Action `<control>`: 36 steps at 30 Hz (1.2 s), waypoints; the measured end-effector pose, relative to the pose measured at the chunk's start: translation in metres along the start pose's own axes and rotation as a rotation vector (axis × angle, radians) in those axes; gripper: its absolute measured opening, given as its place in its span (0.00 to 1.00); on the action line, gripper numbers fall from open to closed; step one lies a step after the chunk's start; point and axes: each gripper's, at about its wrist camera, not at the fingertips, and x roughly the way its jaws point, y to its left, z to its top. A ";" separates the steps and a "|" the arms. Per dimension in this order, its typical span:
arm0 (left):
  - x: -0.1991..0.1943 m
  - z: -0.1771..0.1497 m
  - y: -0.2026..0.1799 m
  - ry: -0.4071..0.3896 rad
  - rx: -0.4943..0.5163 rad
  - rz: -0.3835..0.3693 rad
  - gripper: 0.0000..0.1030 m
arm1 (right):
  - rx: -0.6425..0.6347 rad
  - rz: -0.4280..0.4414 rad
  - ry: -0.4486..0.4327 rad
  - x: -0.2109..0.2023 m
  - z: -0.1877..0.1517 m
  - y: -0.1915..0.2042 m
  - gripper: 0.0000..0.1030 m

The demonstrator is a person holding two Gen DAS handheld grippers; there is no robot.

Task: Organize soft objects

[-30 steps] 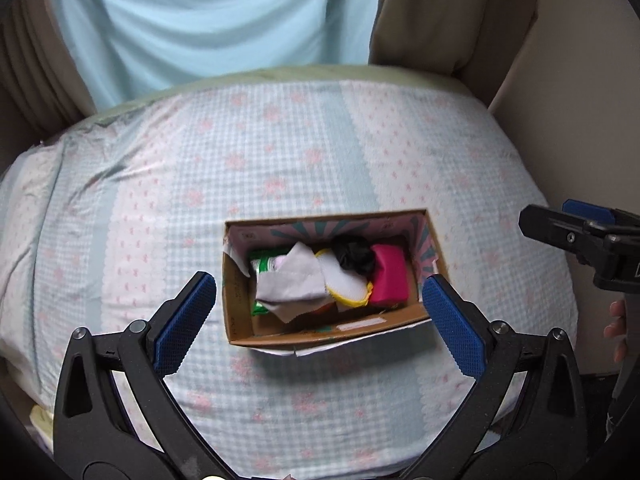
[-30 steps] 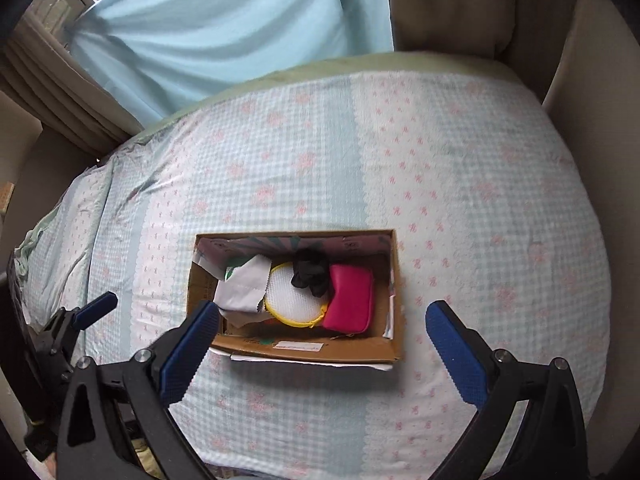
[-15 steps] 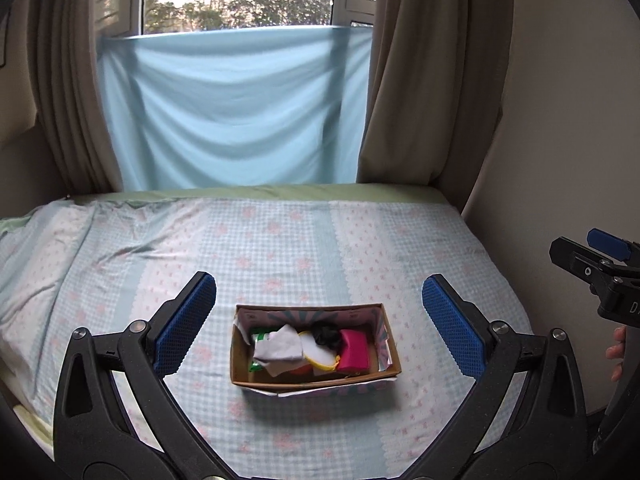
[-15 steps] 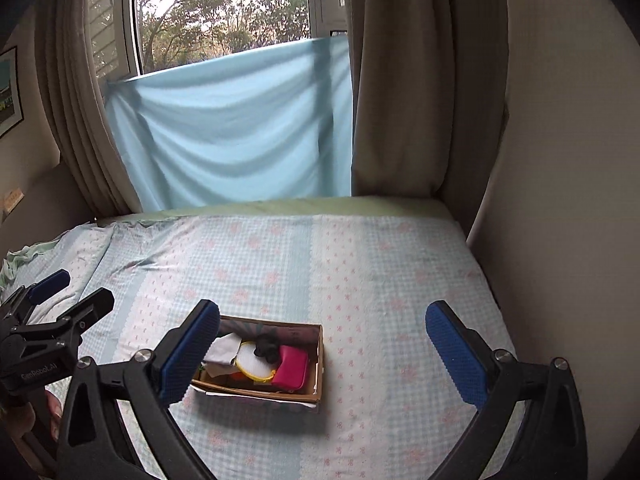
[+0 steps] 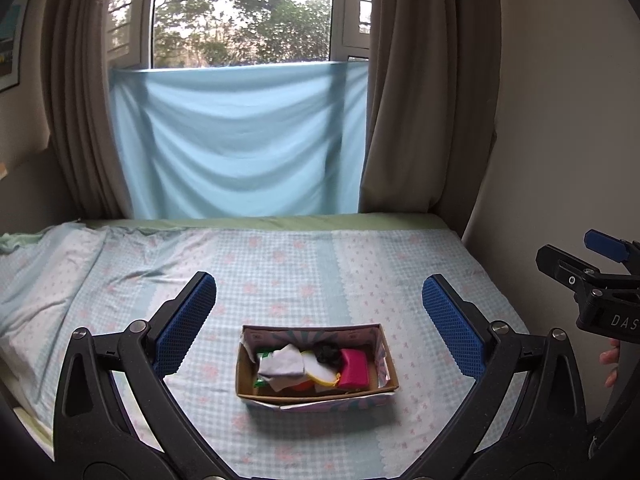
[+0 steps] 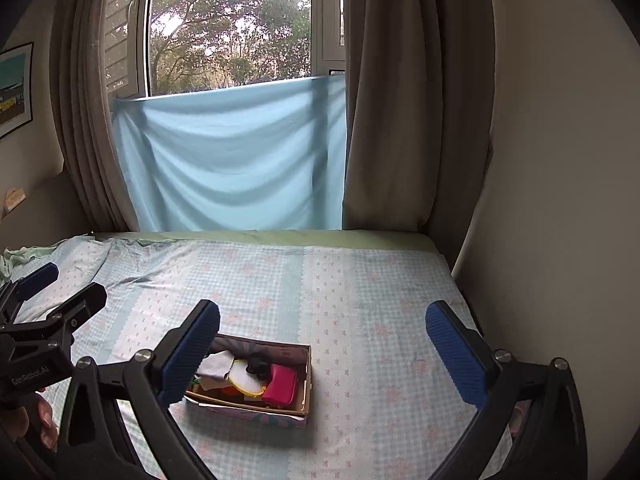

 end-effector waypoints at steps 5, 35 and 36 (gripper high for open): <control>-0.001 -0.001 -0.002 0.002 0.005 0.001 1.00 | 0.005 0.001 -0.007 -0.004 -0.001 -0.001 0.99; -0.001 -0.002 -0.011 -0.007 0.030 0.021 1.00 | 0.018 -0.012 -0.015 -0.006 -0.001 -0.005 0.99; -0.001 -0.001 -0.011 -0.006 0.030 0.020 1.00 | 0.017 -0.013 -0.016 -0.005 -0.001 -0.005 1.00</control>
